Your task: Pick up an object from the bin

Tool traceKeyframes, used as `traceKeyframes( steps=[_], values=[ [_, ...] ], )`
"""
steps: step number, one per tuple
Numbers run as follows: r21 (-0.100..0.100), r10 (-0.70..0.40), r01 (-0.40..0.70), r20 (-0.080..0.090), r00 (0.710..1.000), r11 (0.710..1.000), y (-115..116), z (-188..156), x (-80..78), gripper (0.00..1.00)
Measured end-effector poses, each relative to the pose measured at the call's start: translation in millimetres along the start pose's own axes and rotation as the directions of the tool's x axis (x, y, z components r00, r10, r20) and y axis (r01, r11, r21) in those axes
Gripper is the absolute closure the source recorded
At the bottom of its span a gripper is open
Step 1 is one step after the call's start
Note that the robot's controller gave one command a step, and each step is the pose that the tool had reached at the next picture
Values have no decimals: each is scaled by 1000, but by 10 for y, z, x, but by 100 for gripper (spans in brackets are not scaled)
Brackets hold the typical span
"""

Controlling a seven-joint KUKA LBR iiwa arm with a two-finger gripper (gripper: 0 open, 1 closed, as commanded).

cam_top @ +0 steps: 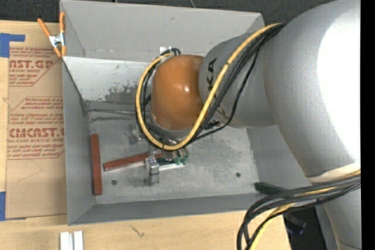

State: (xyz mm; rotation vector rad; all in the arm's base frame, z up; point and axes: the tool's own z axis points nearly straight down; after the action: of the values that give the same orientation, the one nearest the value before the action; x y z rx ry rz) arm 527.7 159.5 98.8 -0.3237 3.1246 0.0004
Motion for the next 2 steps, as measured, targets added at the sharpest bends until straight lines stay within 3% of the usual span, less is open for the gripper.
traceKeyframes(
  steps=[1,2],
  values=[
    [-1,60,-60,1,998,998,54,249,5,0],
    [-2,57,-57,2,998,998,89,284,102,100]
  ],
)
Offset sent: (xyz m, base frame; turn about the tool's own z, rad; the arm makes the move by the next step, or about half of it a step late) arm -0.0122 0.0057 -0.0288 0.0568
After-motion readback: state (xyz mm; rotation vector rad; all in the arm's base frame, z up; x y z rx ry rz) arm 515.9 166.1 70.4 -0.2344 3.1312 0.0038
